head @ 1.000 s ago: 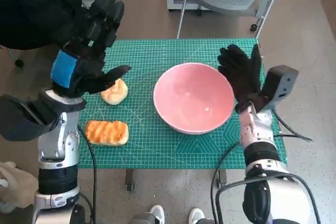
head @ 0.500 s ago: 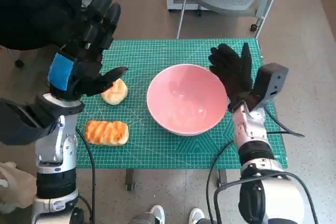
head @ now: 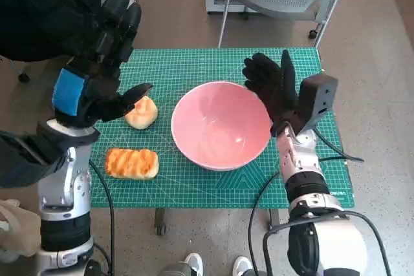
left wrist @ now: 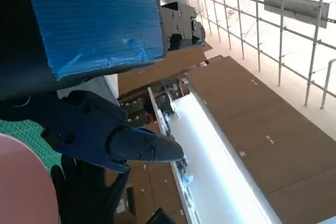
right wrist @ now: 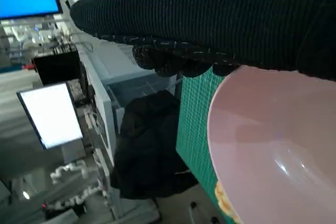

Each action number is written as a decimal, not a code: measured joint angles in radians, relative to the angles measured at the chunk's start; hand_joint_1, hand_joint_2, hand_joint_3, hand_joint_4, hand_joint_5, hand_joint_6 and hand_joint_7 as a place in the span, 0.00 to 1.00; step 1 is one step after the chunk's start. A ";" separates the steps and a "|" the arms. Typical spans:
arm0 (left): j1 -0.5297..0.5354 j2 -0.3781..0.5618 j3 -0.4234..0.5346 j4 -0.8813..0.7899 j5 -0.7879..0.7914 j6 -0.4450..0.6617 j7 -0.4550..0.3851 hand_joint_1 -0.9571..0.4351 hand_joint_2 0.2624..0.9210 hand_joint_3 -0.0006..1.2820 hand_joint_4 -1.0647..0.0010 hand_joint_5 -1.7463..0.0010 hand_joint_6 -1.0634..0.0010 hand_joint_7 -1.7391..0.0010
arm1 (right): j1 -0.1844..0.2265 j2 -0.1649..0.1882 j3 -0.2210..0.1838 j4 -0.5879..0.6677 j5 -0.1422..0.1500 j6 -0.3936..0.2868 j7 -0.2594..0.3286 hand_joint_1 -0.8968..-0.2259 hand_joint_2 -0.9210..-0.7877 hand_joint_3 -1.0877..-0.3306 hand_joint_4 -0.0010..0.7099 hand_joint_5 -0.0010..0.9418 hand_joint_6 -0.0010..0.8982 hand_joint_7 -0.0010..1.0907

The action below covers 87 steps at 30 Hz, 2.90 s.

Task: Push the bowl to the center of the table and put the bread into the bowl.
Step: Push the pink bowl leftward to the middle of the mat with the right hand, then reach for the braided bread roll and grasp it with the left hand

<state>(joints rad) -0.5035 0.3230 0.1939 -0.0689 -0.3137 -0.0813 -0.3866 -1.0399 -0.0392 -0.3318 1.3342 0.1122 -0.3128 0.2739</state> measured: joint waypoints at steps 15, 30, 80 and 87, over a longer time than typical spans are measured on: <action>0.006 0.005 0.002 -0.003 0.003 0.008 0.014 0.34 1.00 0.20 1.00 1.00 1.00 0.86 | -0.002 0.004 0.014 0.000 -0.001 0.009 0.012 0.35 0.00 0.17 0.49 0.00 0.44 0.00; 0.014 0.006 0.003 -0.017 0.003 0.018 0.018 0.34 1.00 0.20 1.00 1.00 1.00 0.86 | -0.015 -0.043 0.013 -0.009 0.002 -0.014 0.037 0.30 0.00 0.20 0.51 0.01 0.45 0.01; 0.140 0.534 -0.126 -0.499 0.480 0.722 -0.192 0.74 0.64 0.01 0.97 0.99 0.83 0.97 | -0.053 -0.083 -0.041 -0.287 0.278 -0.448 0.670 0.24 0.00 0.32 0.38 0.00 0.36 0.00; 0.185 0.673 -0.209 -0.737 0.588 0.927 -0.264 0.73 0.64 0.01 0.95 0.99 0.81 0.98 | -0.040 -0.084 -0.032 -0.289 0.278 -0.444 0.669 0.22 0.00 0.33 0.38 0.00 0.36 0.00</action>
<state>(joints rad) -0.3184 0.9959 -0.0155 -0.8062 0.2740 0.8459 -0.6505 -1.0801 -0.1231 -0.3638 1.0453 0.3905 -0.7566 0.9433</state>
